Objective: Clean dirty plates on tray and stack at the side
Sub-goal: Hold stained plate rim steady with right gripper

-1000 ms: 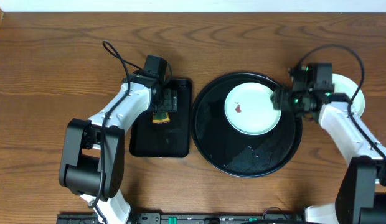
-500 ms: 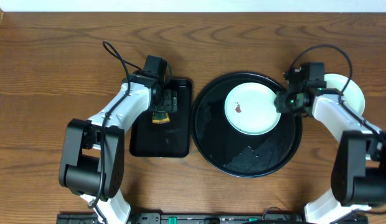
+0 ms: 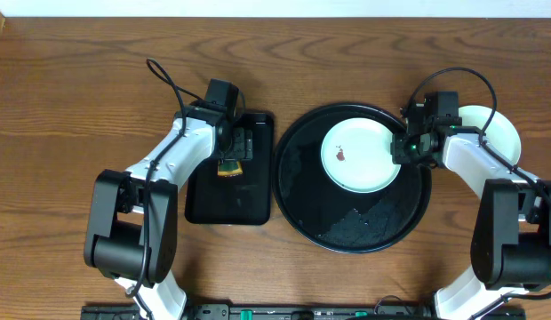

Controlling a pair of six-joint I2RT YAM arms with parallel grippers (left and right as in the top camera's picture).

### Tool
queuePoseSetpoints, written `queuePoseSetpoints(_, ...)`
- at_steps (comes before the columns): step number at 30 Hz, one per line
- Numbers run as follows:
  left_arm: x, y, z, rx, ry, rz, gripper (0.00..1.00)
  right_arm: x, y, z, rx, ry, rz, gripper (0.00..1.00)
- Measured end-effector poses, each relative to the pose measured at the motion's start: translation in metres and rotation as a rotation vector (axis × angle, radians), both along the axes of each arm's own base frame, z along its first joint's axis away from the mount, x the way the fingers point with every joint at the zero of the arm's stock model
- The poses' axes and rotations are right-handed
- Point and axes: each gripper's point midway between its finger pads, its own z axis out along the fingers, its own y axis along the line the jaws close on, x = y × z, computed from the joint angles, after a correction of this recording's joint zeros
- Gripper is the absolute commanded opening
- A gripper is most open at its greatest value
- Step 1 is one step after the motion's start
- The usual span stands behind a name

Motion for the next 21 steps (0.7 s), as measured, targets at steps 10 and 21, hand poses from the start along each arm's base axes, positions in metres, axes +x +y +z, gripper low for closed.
queuePoseSetpoints(10,0.003,-0.001,0.001,-0.003,-0.011,0.000,0.84,-0.012,-0.001,0.004,-0.005,0.040,-0.001,0.04)
queuePoseSetpoints(21,0.005,-0.001,0.001,-0.005,-0.020,0.000,0.56,-0.016,-0.001,0.002,-0.005,0.058,-0.001,0.05)
